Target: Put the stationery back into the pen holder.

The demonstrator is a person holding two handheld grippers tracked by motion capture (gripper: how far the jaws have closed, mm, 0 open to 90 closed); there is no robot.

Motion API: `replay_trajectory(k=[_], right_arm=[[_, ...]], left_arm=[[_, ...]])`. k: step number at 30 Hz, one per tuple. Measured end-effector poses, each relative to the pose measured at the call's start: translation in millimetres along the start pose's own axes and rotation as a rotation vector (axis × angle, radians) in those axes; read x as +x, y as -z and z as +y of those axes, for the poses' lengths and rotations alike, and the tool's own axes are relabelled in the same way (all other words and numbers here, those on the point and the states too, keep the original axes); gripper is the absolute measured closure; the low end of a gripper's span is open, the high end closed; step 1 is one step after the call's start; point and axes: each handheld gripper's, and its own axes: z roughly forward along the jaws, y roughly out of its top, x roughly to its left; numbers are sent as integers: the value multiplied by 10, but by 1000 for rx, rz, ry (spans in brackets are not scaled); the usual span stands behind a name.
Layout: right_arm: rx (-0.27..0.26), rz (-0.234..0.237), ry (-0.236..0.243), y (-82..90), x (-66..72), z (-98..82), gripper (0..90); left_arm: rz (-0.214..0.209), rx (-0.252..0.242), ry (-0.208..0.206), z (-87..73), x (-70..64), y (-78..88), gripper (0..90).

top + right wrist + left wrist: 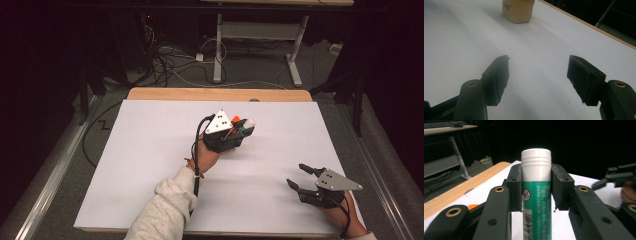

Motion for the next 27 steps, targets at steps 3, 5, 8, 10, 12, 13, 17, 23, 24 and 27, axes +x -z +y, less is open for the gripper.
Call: replay_trajectory(k=[3,5,8,10,12,13,17,23,24,27], right_arm=[[1,4,4,-2,4,1,350],[-1,4,5,-4,6,1,350],[1,7,5,-8,7,-1,349],[1,7,7,-7,7,-1,349],[-1,6,8,-3,4,0,350],[-4,8,6,-2,2,0,350],[-7,10,7,1,3,2,350],[-2,9,13,-4,11,0,350],[-2,10,10,-3,11,0,350],[-2,12,11,-9,13,-1,350]], left_arm=[[5,-6,2,-16,72,-46,628],[7,-7,-7,-27,105,-80,628],[23,15,-1,-36,155,-141,628],[39,28,-2,-50,178,-179,628],[45,36,-4,-68,196,-209,628],[48,40,-4,-77,204,-221,628],[68,55,-6,-116,230,-261,627],[103,46,3,-152,292,-262,627],[109,48,7,-156,305,-262,627],[112,43,22,-175,336,-268,627]])
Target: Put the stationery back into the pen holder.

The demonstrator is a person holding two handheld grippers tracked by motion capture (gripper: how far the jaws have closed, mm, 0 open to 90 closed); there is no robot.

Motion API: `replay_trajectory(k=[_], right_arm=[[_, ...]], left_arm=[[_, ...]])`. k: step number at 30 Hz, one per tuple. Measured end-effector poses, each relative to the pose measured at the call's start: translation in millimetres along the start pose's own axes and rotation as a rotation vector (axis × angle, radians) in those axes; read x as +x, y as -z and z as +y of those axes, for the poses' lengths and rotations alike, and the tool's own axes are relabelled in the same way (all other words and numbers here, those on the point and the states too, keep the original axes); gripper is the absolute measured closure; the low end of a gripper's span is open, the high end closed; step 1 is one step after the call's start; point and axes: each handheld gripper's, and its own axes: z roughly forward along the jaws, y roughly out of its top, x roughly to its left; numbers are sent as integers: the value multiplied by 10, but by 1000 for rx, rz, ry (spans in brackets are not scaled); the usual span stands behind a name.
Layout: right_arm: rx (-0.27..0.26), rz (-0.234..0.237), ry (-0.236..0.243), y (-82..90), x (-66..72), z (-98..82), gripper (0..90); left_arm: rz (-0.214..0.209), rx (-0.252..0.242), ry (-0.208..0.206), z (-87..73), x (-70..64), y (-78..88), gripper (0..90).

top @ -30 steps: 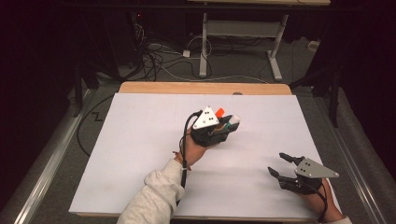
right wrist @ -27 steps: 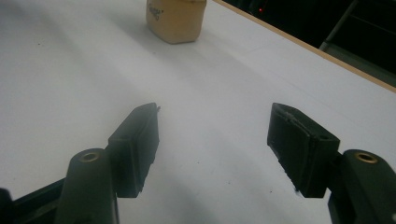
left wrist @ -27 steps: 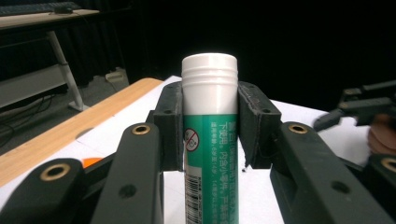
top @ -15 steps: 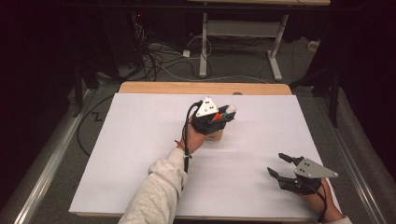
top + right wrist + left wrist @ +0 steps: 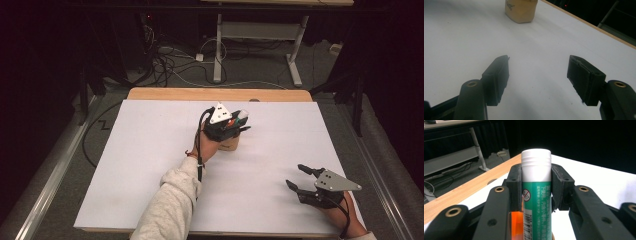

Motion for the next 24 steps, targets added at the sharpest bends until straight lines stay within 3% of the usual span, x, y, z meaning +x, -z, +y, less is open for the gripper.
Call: replay_trajectory(k=[12,24], right_arm=[[3,7,5,2,5,-1,350],[2,8,5,-2,15,5,350]], left_arm=[[28,35,38,-63,10,-73,624],[58,58,19,-65,-17,-15,622]])
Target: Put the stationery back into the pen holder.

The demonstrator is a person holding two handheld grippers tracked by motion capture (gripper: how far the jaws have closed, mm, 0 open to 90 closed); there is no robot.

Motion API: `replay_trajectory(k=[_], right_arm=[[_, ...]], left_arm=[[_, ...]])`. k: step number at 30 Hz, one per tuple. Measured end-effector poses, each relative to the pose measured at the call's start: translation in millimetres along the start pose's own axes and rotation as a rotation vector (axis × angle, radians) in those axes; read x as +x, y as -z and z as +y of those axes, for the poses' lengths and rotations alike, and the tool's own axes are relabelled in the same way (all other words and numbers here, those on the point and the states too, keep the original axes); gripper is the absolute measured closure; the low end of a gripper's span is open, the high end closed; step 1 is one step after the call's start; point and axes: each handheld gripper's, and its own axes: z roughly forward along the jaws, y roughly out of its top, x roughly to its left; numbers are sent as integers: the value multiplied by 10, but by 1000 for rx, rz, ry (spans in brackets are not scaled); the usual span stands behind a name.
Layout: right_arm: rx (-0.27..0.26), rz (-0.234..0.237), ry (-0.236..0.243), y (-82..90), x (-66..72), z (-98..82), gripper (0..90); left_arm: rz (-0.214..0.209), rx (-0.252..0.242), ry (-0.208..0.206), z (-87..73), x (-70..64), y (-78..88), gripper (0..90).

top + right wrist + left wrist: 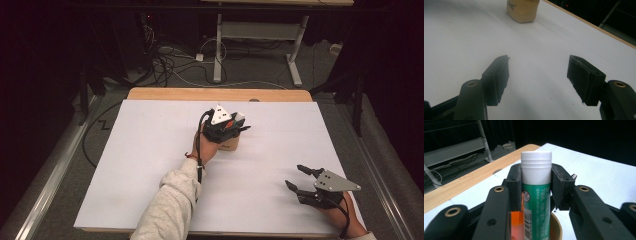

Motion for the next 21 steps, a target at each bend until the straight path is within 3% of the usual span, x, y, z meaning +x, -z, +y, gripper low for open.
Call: replay_trajectory(k=[8,21], right_arm=[[4,4,5,-4,4,-2,350],[3,4,4,-3,10,1,350]], left_arm=[[18,26,-40,-13,-14,20,609],[17,52,-42,-85,6,51,601]])
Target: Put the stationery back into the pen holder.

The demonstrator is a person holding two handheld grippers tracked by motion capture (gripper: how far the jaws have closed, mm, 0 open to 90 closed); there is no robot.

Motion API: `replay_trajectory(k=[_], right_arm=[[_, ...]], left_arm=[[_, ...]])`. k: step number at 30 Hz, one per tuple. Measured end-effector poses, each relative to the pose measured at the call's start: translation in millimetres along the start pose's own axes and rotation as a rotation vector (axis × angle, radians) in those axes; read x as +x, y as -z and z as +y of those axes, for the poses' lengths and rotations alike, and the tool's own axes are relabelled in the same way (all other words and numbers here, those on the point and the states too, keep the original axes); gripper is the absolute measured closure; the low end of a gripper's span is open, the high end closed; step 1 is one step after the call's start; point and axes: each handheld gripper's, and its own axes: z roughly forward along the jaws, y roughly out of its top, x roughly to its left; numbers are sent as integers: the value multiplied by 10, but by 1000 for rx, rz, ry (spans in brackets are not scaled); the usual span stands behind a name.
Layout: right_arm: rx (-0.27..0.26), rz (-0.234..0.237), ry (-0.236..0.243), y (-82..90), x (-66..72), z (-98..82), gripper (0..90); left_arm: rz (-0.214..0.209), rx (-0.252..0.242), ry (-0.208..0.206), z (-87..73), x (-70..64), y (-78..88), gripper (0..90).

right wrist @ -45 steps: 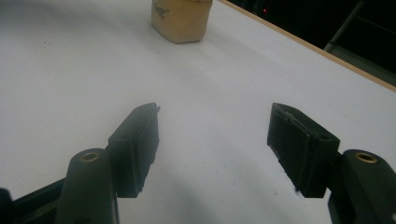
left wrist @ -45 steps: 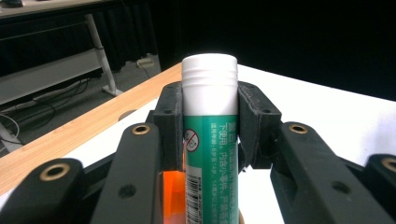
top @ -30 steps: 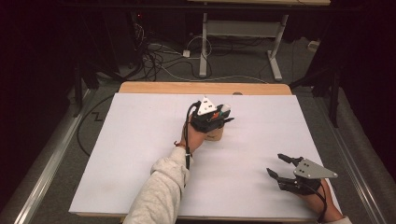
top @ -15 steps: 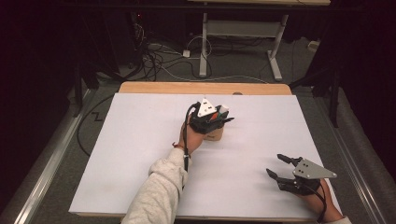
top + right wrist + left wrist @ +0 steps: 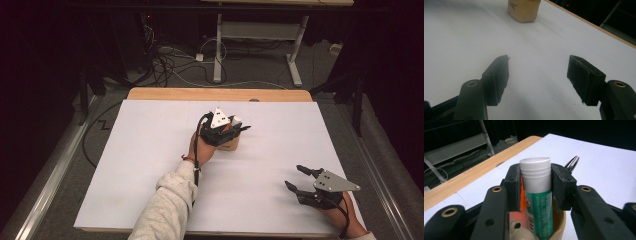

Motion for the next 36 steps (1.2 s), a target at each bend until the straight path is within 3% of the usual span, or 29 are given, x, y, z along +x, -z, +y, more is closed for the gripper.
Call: replay_trajectory(k=[7,22,29,36], right_arm=[[-10,-1,1,10,1,9,352],[-3,1,2,5,9,8,352],[-3,1,3,2,9,8,351],[-5,5,6,-2,19,11,352]], left_arm=[[7,17,-13,4,-18,15,586],[4,6,-34,37,-32,56,562],[14,15,-66,57,-47,79,490],[21,22,-97,87,-65,91,488]])
